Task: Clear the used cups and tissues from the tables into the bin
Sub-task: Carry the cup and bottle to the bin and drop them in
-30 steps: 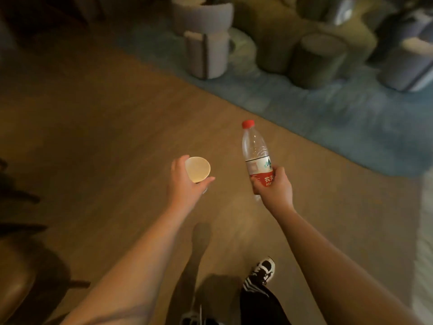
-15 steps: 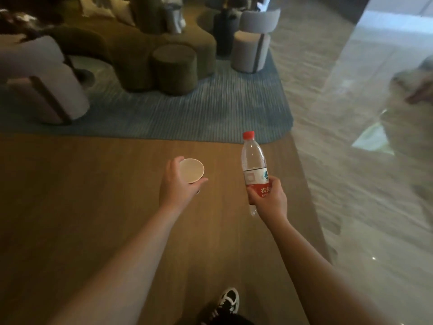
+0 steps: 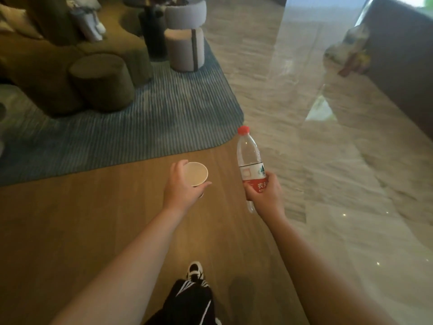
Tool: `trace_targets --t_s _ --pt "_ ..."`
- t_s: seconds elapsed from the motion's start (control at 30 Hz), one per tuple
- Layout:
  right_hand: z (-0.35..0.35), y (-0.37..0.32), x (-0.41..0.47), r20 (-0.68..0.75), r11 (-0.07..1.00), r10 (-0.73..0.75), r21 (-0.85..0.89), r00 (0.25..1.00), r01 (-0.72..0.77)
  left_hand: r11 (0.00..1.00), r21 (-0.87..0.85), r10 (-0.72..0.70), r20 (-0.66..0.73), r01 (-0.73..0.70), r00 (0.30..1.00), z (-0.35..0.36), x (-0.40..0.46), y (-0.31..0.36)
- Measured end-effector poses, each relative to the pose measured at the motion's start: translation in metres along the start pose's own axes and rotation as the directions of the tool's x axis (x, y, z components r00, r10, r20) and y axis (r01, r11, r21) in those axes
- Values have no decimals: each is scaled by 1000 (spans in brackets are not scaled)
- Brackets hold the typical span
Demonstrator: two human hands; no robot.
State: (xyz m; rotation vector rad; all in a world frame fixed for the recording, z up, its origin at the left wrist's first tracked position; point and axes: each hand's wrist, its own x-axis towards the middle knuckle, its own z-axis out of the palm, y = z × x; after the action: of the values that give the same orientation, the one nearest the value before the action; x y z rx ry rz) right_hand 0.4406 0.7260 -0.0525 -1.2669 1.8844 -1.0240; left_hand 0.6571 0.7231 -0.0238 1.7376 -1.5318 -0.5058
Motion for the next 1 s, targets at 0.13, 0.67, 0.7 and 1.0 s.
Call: trace_targets --t_s 0.13,0.67,0.7,1.0 --pt "-5 15 68 -25 999 23 -40 999 -24 1000 -9 -1 56 2 998 49 55 7" --pt "-29 -21 503 -115 993 111 -23 987 -114 999 3 -37 88 37 995 263 451 79" --pt "-33 -23 527 -125 992 117 -22 985 -121 1000 4 -28 94 28 995 276 473 87" --pt "-40 -29 794 -126 995 96 -6 987 -97 1000 -3 -19 80 19 997 416 683 136"
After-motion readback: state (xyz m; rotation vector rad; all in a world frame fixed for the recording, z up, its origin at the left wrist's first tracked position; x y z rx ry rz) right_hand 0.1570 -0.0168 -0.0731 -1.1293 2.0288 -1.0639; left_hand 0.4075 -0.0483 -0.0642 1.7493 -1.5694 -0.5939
